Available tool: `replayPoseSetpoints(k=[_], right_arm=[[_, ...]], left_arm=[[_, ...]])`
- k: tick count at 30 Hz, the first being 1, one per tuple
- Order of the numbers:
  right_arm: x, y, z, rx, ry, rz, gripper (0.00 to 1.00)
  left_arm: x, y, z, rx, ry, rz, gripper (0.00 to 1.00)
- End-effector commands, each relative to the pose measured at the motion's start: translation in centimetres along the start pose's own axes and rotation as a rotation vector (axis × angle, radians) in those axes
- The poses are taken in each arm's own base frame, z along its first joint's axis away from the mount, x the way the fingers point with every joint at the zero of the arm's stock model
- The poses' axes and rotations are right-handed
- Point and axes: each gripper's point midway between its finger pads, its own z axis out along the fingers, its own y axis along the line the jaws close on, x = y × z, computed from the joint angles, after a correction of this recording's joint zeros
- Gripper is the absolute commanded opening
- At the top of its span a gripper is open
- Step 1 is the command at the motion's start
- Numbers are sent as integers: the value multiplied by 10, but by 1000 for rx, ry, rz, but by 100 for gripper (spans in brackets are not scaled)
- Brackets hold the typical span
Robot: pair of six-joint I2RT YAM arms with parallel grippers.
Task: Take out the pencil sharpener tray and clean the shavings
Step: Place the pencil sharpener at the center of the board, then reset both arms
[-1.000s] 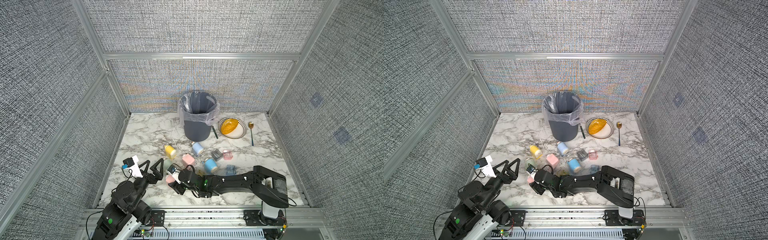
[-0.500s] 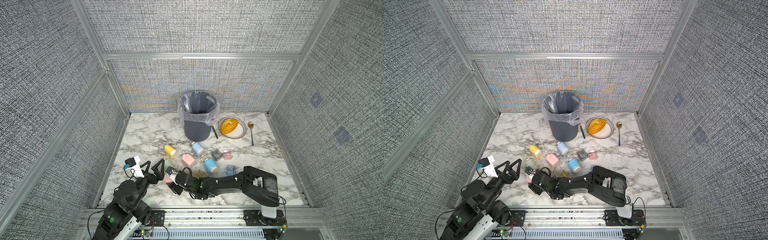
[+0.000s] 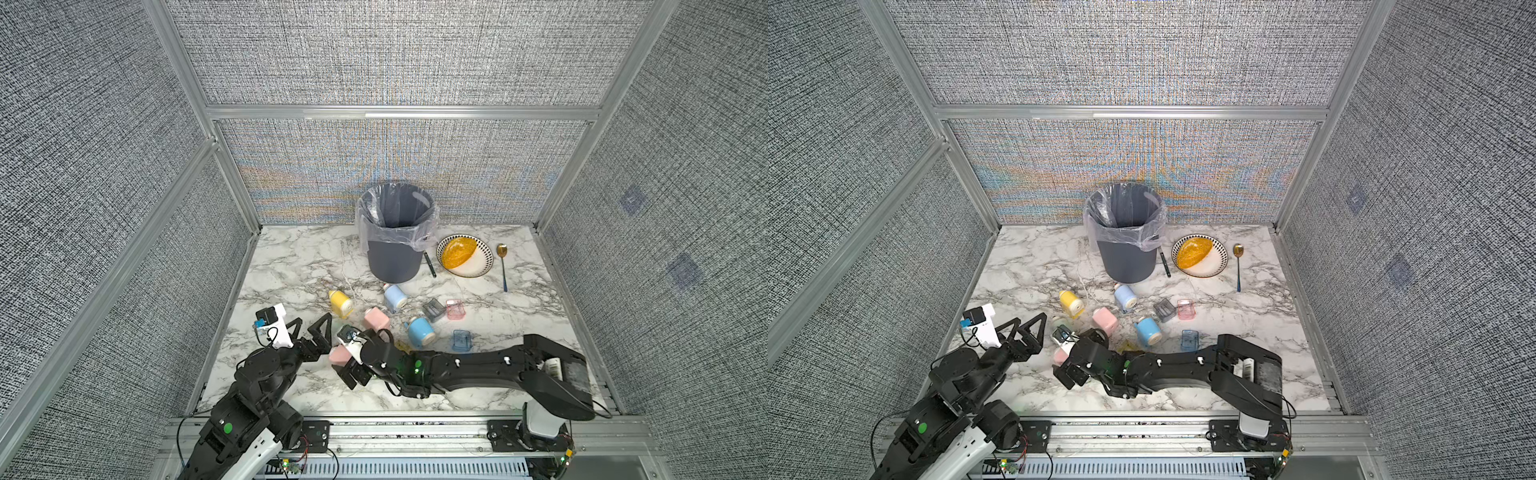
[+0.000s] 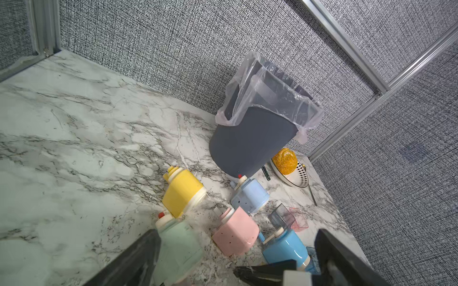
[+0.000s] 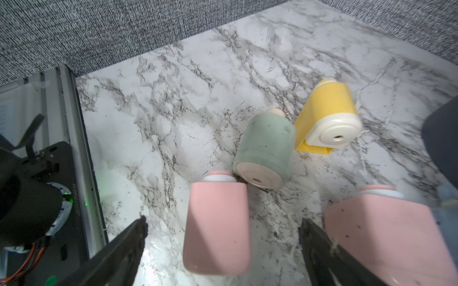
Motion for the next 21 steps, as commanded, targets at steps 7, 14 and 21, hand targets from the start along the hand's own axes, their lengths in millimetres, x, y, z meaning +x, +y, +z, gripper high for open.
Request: replayPoseSetpoints(k=[7,14,21], right_arm=[[-40,-90,-74,261,-89,11,98],[-41,-186,-118,473,-130,-3,98],[-16,-272,-180,690,-226,16,98]], left_arm=[[-37,5,30,-208,-48,187,100],[-44,23,71,-387,2,332,100],[-49,98,85,-634,-24,342,100]])
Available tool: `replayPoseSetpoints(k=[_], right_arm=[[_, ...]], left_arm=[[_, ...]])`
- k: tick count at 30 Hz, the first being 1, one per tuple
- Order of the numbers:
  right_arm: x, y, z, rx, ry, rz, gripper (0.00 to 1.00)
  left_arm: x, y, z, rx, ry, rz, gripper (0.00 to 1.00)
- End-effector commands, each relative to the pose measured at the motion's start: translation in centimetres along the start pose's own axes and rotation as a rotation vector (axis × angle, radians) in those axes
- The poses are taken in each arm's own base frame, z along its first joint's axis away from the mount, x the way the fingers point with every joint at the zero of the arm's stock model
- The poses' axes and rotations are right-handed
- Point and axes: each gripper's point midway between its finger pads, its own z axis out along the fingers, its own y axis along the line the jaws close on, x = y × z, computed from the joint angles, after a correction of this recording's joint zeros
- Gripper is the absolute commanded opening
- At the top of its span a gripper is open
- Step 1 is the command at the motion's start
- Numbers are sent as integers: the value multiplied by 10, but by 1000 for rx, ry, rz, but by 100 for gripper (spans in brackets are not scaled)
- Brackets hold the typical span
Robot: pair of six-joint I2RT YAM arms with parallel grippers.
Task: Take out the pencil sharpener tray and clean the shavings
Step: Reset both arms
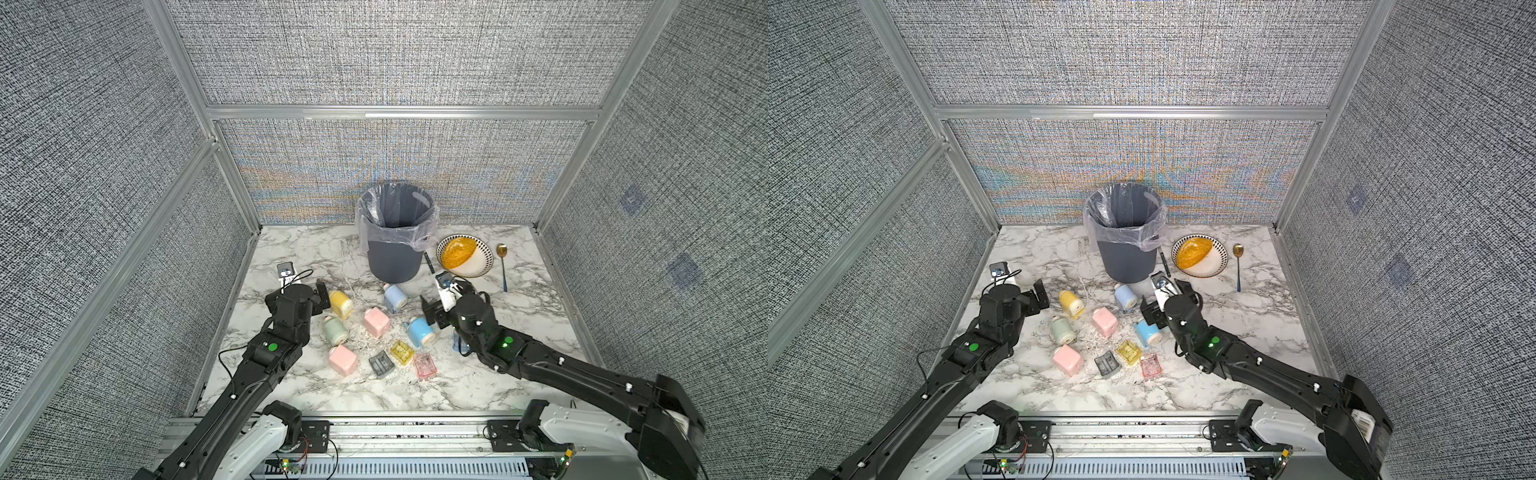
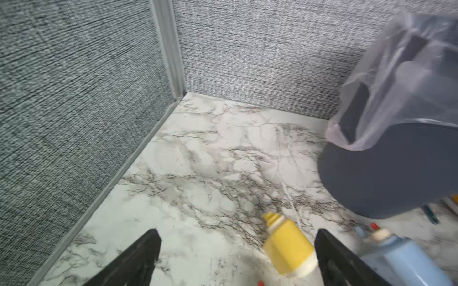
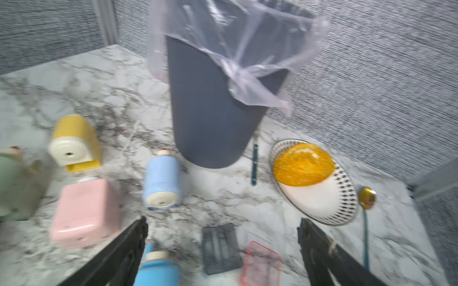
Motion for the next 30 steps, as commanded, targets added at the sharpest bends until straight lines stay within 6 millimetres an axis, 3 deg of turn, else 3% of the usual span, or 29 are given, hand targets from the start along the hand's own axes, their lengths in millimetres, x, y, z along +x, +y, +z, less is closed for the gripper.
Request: replayPoseSetpoints(k=[1,6,13,16,21,25,30], right_arm=[[-9,-36,-7,50,-110,29,98],[12,-98,-30,208,-229,65,98],[62,-159,-46,405,-238,179,98],[87,-176,-47,452,-229,252,98],[117,-190,-47,492,-216,311,98],[125,-191,-41,493,-214,307,98],[121,-187,-32,451,-249,279,98]], left_arm=[[-7,22,12,-104,-54,7,100],[12,46,30,-189,-29,59,100],[48,71,62,-269,70,157,100],[64,70,76,-234,98,146,100],[83,80,95,-289,137,128,100],[77,73,103,-267,127,127,100],[63,57,110,-178,12,92,100]])
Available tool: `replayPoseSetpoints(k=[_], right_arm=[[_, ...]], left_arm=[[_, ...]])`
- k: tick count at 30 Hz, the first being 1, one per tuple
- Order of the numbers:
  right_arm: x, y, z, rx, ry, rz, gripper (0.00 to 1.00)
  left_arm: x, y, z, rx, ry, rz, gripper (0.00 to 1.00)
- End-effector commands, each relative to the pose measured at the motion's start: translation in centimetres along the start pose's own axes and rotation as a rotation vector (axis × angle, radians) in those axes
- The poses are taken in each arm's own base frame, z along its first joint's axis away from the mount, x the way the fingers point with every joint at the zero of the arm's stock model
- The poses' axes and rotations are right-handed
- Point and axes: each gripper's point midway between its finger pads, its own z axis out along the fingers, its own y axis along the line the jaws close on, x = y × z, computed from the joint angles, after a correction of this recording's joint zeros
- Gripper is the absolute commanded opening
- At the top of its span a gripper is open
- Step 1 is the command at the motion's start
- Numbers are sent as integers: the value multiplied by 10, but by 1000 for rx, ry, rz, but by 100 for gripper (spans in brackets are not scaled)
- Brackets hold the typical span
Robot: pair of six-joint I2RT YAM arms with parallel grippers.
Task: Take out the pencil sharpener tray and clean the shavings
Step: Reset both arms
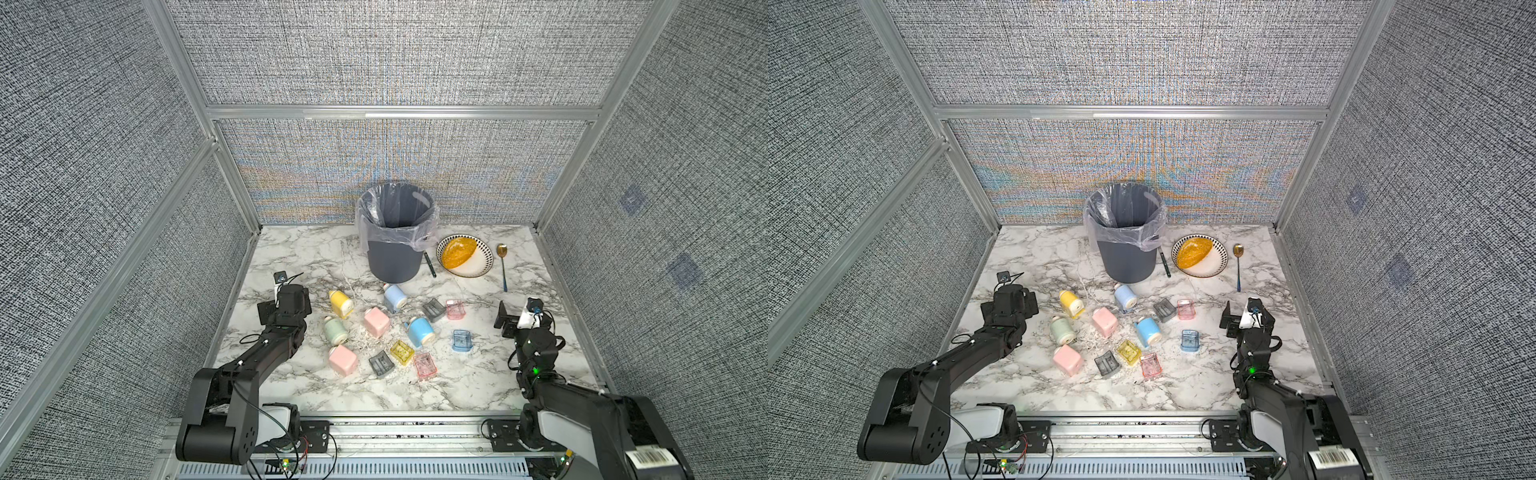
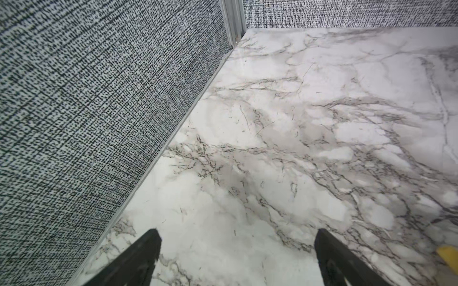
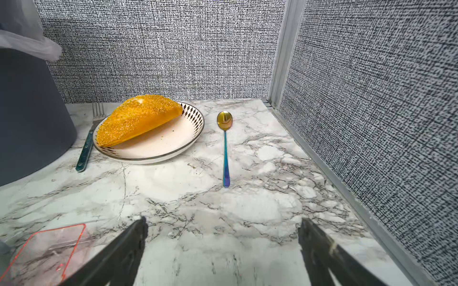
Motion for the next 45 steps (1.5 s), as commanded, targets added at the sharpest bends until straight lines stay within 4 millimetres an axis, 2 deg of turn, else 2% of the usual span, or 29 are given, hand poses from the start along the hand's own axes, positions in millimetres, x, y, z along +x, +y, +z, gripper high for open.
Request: replayPoseSetpoints(k=[1,4,8,10,12,15,19,23,26,29,45], right_arm=[[-35,10,2,-56,-143,19,98],[-38,10,7,-53,-162,15,98],[-28,16,16,-81,-153,13,98],[-20,22,19,-110,-142,-5,98],[-24,25,16,-130,-174,-11,98],[-20,27,26,-130,-123,-19,98],[-13,44,44,-202,-57,-60,98],[-10,40,50,-170,-34,-49,98],[-10,39,51,-166,-29,-48,98],[-10,40,51,-169,-30,-48,98],[-9,39,52,-168,-24,-46,98]], left_arm=[[-27,-16,0,87,-121,-38,100],[-32,-22,2,114,-147,-19,100],[-33,-26,10,111,-166,5,100],[-29,-34,17,129,-170,14,100],[-29,-42,23,153,-136,48,100],[-28,-44,22,164,-135,53,100],[-28,-45,22,169,-138,53,100],[-20,-55,18,247,-167,70,100],[-20,-54,20,253,-226,30,100],[-17,-57,19,268,-174,68,100],[-17,-57,19,268,-181,66,100]])
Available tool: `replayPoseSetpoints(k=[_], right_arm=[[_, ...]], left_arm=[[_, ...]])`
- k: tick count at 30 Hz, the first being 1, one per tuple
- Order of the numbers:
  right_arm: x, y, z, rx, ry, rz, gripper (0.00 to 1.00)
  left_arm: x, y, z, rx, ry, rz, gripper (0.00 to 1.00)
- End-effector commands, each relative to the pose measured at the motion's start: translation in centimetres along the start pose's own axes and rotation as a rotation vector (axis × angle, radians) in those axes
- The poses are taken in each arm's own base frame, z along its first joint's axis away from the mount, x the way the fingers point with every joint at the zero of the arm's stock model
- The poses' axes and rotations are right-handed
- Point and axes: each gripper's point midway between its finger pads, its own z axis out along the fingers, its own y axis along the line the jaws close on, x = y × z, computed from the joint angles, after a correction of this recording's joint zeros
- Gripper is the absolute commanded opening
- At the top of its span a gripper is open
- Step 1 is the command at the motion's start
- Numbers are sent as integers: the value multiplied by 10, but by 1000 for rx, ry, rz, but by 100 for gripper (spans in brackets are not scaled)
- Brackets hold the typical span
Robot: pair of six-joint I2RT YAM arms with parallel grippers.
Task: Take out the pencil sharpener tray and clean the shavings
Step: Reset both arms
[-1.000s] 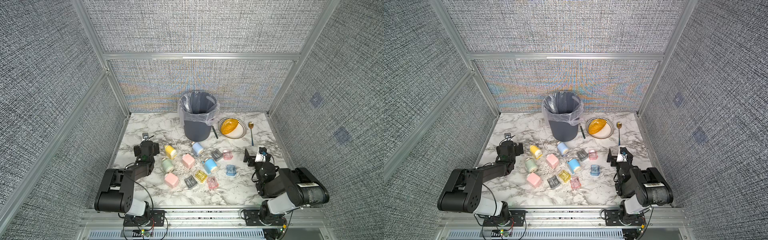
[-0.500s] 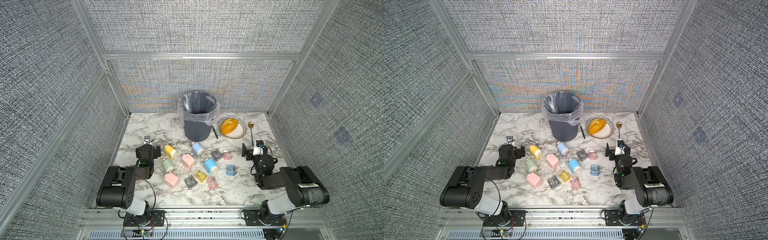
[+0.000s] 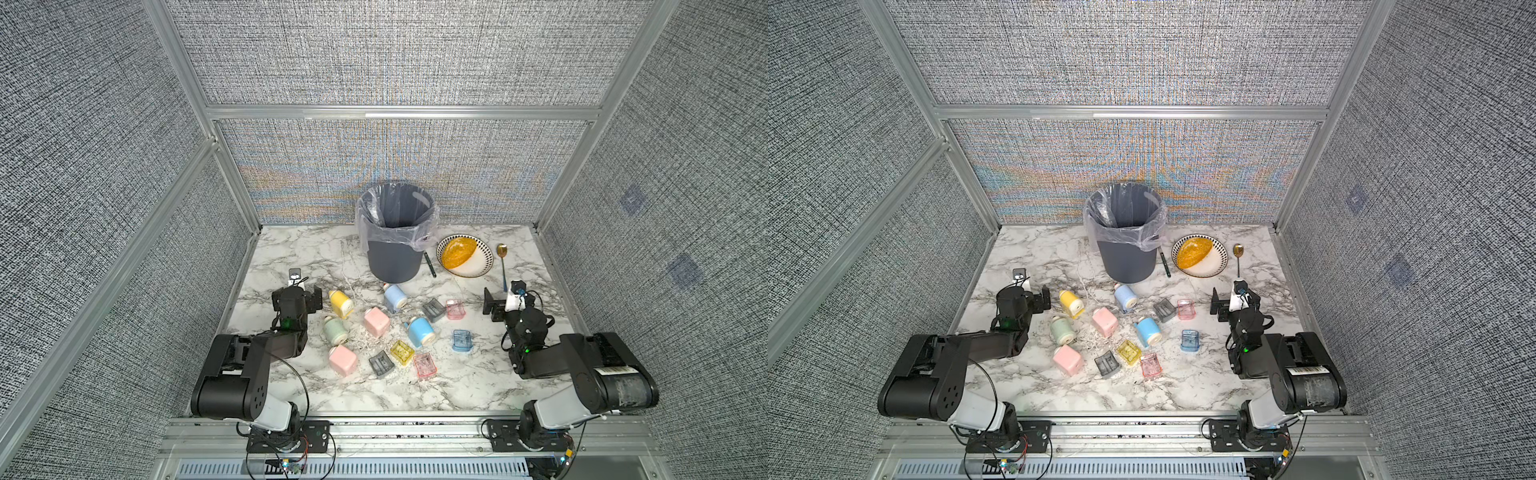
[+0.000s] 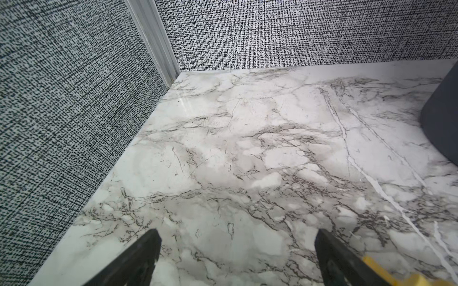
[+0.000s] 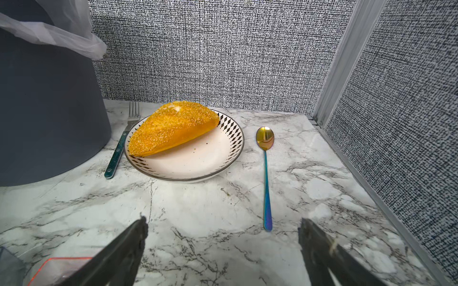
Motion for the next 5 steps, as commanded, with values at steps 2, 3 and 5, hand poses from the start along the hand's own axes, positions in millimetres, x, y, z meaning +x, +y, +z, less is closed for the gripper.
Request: replayPoseSetpoints(k=[2,3,5], right_arm=[[-4,-1,3,-1,-9,10,98],[-3,-1,3,-2,-7,10,98],[-4,-1,2,0,-9,10,98]], left_arm=[[-6,-1,0,6,-23,2,100],[-6,0,0,5,-22,2,100],[-6,-1,0,6,-22,2,100]])
